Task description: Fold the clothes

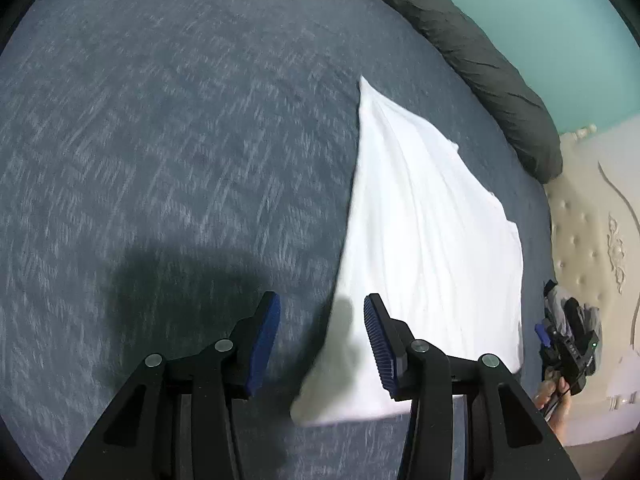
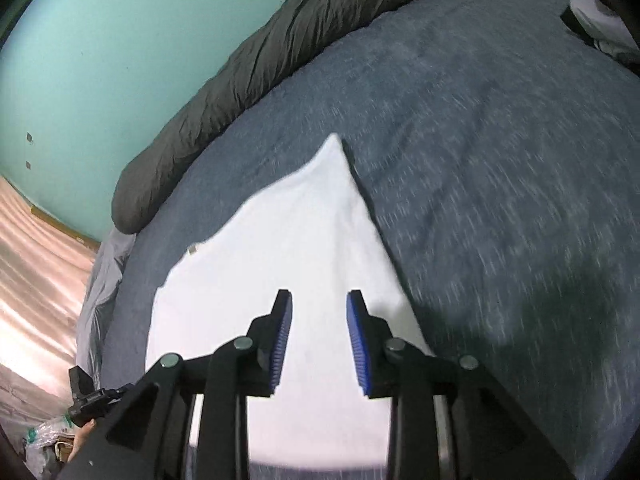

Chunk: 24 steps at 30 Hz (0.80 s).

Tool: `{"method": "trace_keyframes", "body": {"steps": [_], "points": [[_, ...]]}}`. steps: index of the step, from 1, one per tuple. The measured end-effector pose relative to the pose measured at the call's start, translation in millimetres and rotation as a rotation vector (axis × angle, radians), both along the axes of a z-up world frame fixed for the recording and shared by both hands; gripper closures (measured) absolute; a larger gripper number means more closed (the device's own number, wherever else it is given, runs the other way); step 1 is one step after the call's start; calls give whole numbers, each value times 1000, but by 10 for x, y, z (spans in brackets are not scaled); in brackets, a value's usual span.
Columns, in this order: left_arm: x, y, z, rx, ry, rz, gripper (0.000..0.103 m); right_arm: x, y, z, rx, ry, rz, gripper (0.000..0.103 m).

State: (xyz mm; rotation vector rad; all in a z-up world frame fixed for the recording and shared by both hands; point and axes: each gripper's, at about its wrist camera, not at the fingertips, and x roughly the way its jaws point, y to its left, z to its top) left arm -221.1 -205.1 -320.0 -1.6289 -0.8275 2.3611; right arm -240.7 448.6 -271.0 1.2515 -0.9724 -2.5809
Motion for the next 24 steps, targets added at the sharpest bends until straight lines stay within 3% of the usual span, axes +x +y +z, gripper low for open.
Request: {"method": "trace_keyframes", "body": {"steps": [15,24], "points": [[327,275,-205,21,-42,17,55,560,-206,-125,-32,24,19,75],[330,378,-271,38,-9,46,56,682,-210,-248,-76,45,17,75]]}}
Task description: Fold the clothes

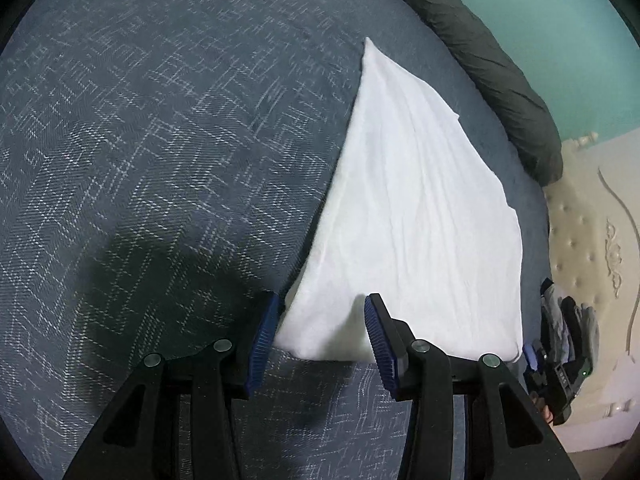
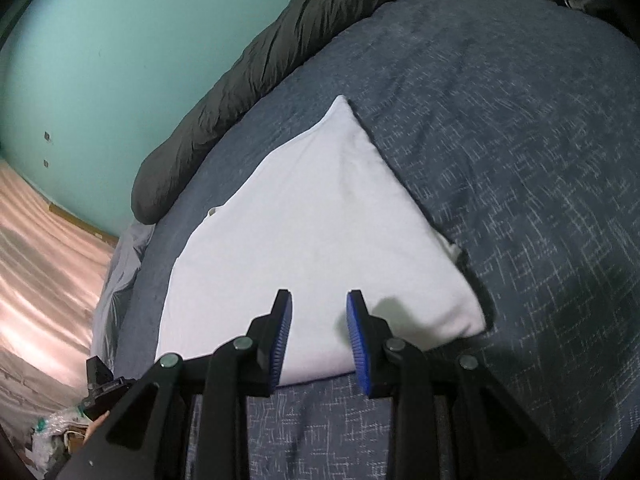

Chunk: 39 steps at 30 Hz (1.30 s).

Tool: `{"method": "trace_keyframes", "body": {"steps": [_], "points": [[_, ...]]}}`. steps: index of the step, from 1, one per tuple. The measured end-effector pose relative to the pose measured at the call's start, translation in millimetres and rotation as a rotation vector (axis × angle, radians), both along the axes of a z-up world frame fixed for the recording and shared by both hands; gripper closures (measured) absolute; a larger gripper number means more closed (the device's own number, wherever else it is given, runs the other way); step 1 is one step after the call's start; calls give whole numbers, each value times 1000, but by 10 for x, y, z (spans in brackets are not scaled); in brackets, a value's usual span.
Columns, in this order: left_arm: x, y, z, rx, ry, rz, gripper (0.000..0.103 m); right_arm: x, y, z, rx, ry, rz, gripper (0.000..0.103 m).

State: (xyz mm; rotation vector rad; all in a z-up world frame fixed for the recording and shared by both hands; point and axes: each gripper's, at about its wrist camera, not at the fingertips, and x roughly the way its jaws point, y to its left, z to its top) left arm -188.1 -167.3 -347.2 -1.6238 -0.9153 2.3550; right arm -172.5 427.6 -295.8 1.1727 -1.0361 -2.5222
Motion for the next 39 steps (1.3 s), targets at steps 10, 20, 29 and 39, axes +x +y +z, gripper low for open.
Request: {"method": "trace_keyframes", "body": {"steps": [10,20,29,39], "points": [[-53,91,-50,-34,-2,9,82,-17,117,-178,-31,-4,-8,75],[-69,239,283,-96,64,-34,96,-24,220,-215,-59,10,-12,74],[-236,671,844,-116,145,-113,96,-50,248,-166,-51,28,-11,74],[-509,1348,1187,-132,204,-229,96,0,417,-149,-79,37,-54,73]]}}
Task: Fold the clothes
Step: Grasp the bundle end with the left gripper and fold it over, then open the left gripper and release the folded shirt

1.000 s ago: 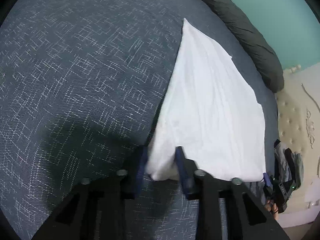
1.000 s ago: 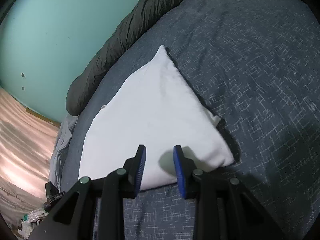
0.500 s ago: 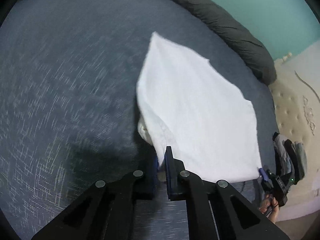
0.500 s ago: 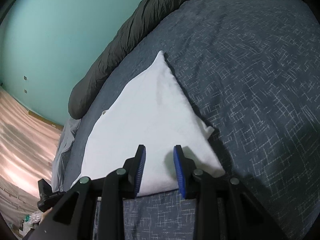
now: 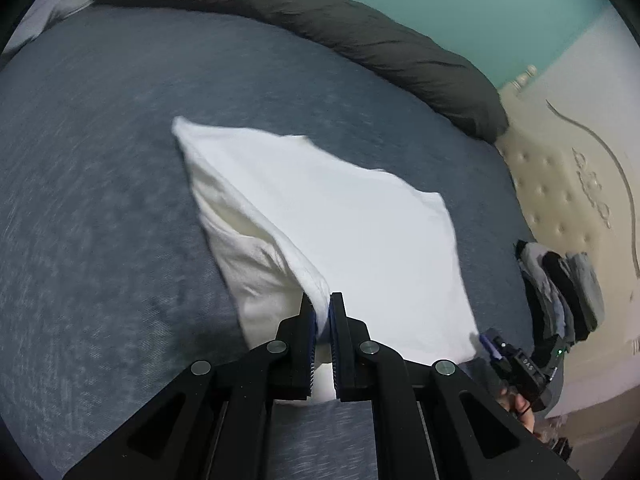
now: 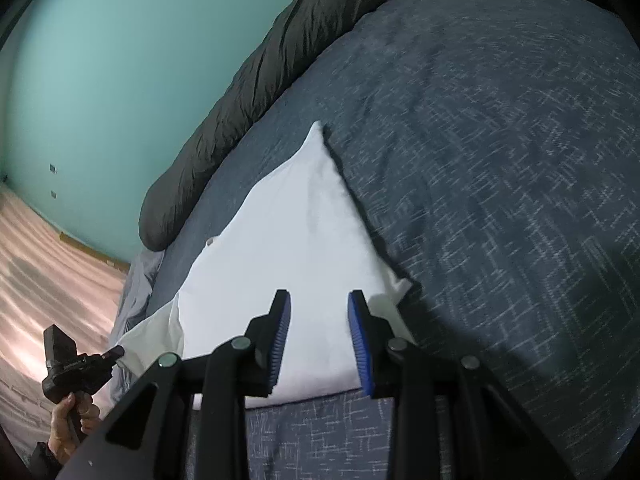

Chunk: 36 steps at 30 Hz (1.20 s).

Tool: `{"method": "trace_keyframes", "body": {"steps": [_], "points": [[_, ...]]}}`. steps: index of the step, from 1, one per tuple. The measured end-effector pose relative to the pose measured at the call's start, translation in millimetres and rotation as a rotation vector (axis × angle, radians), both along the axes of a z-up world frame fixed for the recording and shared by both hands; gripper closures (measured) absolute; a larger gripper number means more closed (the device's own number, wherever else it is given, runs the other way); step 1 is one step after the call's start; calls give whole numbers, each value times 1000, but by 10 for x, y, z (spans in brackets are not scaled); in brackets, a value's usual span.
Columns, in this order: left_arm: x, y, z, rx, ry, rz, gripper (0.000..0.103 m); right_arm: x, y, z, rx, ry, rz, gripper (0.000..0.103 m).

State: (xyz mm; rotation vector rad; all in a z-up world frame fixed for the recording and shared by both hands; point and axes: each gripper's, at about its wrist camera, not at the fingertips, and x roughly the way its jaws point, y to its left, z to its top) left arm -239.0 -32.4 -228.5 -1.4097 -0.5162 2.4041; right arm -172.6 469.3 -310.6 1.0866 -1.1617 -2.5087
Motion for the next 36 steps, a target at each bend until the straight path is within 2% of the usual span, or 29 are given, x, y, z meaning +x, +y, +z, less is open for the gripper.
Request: {"method": "trace_keyframes", "body": {"steps": [7,10,15,19,23,26,28,31,34,35,36], "points": [[-232,808,297,-4,47,-131,97,17,104,3,-20,6,-20,72],[-322,1288,402,0,63,-201,97,30,167,-1,-32,9,-33,72],[-335,2047,436,16,69,-330,98,46,264,5,-46,16,-50,71],[-260,2519,221,13,36,-407,98,56,338,2,-60,21,-66,70],[-115,2876,-246,-15,-43,-464,98,54,397,-24,-76,20,-80,70],[21,3058,-508,-56,-82,-512,99,45,411,-45,-90,20,-82,70],[62,3083,-651,-74,-106,-510,99,32,398,-57,-96,19,-75,69],[87,3015,-670,-61,-122,-502,98,13,377,-70,-104,17,-63,69],[74,2822,-541,-28,-115,-481,96,-22,310,-62,-105,22,-30,67],[65,2736,-480,-18,-106,-469,93,-38,283,-62,-105,20,-19,62],[55,2650,-420,-11,-96,-454,81,-53,257,-62,-105,19,-7,60]]}}
